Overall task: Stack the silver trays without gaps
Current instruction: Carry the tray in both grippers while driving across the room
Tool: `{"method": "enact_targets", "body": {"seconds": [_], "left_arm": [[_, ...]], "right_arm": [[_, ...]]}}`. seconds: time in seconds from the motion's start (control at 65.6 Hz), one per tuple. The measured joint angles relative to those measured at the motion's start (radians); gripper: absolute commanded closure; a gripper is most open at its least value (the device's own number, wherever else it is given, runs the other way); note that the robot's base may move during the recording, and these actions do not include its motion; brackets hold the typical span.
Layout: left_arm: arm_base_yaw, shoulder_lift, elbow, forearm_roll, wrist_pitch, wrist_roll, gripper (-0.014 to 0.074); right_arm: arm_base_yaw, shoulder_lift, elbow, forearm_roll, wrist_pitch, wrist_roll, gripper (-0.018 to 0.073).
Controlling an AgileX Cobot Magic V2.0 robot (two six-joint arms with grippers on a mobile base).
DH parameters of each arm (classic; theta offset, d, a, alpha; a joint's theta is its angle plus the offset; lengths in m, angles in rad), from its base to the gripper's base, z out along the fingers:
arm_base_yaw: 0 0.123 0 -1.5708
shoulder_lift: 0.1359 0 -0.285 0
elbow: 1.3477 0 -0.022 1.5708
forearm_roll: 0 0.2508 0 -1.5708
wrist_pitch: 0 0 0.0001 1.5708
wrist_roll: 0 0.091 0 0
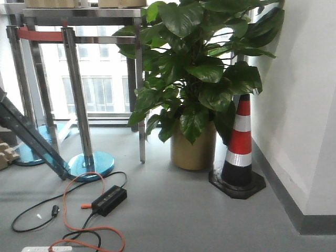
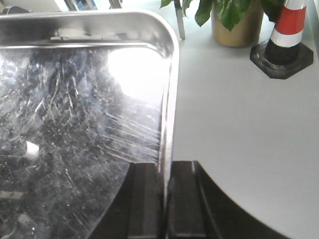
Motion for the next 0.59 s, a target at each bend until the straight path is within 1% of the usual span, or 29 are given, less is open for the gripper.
{"method": "enact_targets", "body": {"seconds": [0.594], "left_arm": [[0.0,-0.002,0.0,0.0,0.004,0.0,0.0602]], "right_arm": [[0.0,0.0,0.0,0.0,-0.008,0.0,0.0574]]}}
